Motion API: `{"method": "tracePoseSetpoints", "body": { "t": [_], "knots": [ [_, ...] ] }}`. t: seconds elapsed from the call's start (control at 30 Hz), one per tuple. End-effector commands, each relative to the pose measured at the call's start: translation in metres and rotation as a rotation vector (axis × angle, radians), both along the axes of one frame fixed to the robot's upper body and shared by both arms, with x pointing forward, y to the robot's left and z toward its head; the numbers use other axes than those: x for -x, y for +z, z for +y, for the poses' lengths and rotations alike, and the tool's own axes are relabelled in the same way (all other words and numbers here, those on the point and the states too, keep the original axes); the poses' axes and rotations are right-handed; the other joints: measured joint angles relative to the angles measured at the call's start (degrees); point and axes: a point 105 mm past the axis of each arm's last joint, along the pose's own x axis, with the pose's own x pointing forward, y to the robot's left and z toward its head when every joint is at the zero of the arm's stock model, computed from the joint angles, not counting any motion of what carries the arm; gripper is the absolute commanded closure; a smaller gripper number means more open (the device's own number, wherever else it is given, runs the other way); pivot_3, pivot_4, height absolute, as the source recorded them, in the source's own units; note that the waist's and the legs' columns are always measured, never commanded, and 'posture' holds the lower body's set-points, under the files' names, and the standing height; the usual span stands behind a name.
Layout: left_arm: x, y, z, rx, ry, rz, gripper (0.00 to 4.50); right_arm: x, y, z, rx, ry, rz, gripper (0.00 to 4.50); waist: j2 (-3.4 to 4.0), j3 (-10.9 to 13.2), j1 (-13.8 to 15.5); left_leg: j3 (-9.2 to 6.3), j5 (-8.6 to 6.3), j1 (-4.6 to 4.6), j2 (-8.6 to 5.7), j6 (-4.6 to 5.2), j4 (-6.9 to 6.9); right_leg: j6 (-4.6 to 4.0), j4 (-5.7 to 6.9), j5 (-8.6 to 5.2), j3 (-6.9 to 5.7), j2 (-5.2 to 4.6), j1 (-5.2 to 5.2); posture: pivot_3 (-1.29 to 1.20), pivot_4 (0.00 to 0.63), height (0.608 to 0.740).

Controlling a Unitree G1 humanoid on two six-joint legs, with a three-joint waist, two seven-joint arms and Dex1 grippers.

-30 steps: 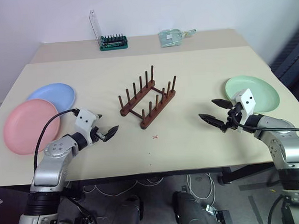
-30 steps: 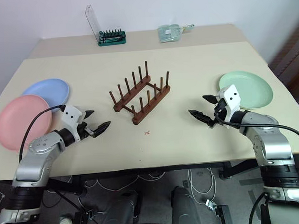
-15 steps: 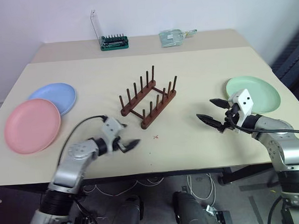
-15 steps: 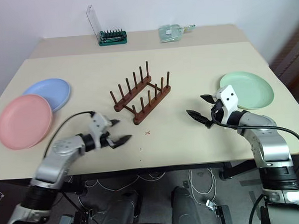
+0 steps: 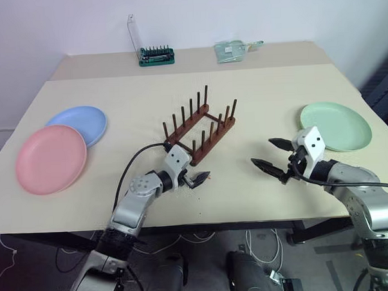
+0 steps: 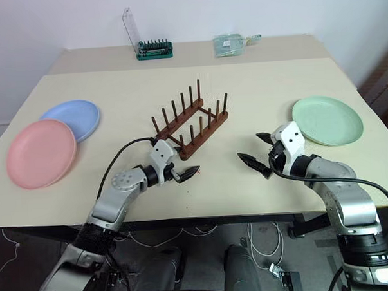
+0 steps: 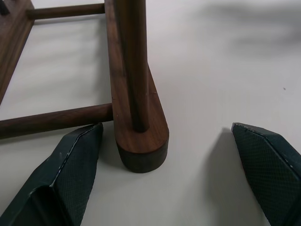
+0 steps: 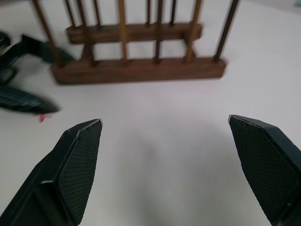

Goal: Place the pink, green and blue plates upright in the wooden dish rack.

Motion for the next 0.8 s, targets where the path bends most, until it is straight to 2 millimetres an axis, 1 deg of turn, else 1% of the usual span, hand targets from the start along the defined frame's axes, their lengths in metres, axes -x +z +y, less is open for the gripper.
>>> {"method": "tracePoseSetpoints", "body": {
  "t": [0.03,0.07,0.17,0.23,0.3,0.37,0.47,0.53,0.6,0.7,0.77,0.8],
  "knots": [
    [-0.002,-0.012,-0.003,-0.007,0.008,0.04,0.85,0.002,0.016,0.002,-0.006,-0.007,-0.066,0.0,0.03,-0.02,0.03,0.0,0.0,0.02,0.0,0.0,0.01,0.02,0.0,-0.01,0.0,0.0,0.02,0.0,0.15,0.74],
    [-0.002,-0.012,-0.003,-0.006,0.006,0.038,1.27,0.002,0.015,0.001,-0.006,-0.009,-0.066,0.0,0.03,-0.02,0.01,-0.01,0.0,0.03,0.0,0.0,0.02,0.04,0.01,-0.03,-0.01,0.0,0.04,0.0,0.15,0.74],
    [-0.003,-0.013,0.001,-0.018,0.004,0.023,2.84,0.002,0.015,0.002,-0.007,-0.015,-0.068,0.0,0.05,-0.03,-0.04,-0.01,-0.02,0.04,0.0,0.03,0.02,0.08,0.0,-0.06,0.0,0.0,0.05,0.0,0.15,0.74],
    [-0.004,-0.012,0.001,-0.014,0.004,0.022,3.68,0.002,0.015,0.003,-0.008,-0.016,-0.069,0.0,0.07,-0.04,-0.04,-0.02,-0.02,0.04,0.0,0.04,0.02,0.08,0.01,-0.06,-0.01,0.0,0.05,0.0,0.15,0.74],
    [-0.006,-0.012,0.002,-0.012,0.002,0.021,3.74,0.002,0.015,0.004,-0.009,-0.016,-0.069,0.0,0.13,-0.08,-0.04,-0.01,-0.03,0.05,-0.02,0.04,0.02,0.09,0.0,-0.07,0.0,-0.02,0.07,0.0,0.15,0.74],
    [-0.002,-0.005,-0.006,0.003,-0.083,0.011,3.74,0.002,0.013,0.004,-0.011,-0.016,-0.068,0.0,0.14,-0.09,-0.02,-0.02,-0.03,0.06,-0.02,0.04,0.02,0.09,0.0,-0.07,0.0,-0.02,0.07,0.0,0.15,0.74],
    [0.009,0.004,-0.015,-0.013,-0.27,-0.013,3.74,0.0,0.011,0.005,-0.016,-0.014,-0.065,0.0,0.14,-0.09,-0.06,-0.02,-0.03,0.06,-0.03,0.04,0.02,0.1,0.0,-0.07,-0.01,-0.01,0.07,0.0,0.15,0.74],
    [0.012,0.005,-0.013,-0.03,-0.354,-0.009,3.74,0.0,0.01,0.006,-0.016,-0.014,-0.064,0.0,0.14,-0.08,-0.06,-0.01,-0.04,0.05,-0.03,0.06,0.01,0.1,-0.01,-0.08,-0.01,-0.01,0.07,0.0,0.15,0.74],
    [0.01,0.002,-0.007,-0.074,-0.39,-0.009,3.74,-0.001,0.009,0.007,-0.016,-0.015,-0.063,0.0,0.14,-0.08,-0.03,-0.02,-0.04,0.04,-0.04,0.06,0.01,0.1,-0.01,-0.08,-0.01,-0.01,0.07,0.0,0.15,0.74],
    [0.006,0.004,-0.001,-0.078,-0.415,-0.017,3.74,0.0,0.008,0.007,-0.016,-0.017,-0.062,0.0,0.14,-0.08,-0.12,-0.02,-0.04,0.04,-0.04,0.06,0.01,0.1,-0.01,-0.08,-0.01,-0.01,0.06,0.0,0.15,0.74],
    [-0.001,0.003,0.004,-0.089,-0.381,-0.014,2.7,0.001,0.007,0.007,-0.016,-0.02,-0.061,0.0,0.14,-0.08,-0.14,-0.03,-0.04,0.04,-0.03,0.06,0.0,0.11,0.0,-0.08,-0.01,-0.01,0.06,0.0,0.15,0.74],
    [-0.003,0.002,0.007,-0.093,-0.366,-0.007,2.27,0.001,0.006,0.006,-0.015,-0.023,-0.06,0.0,0.14,-0.08,-0.14,-0.04,-0.04,0.04,-0.03,0.06,0.0,0.11,0.0,-0.08,-0.01,-0.01,0.06,0.0,0.15,0.74]
  ]
}}
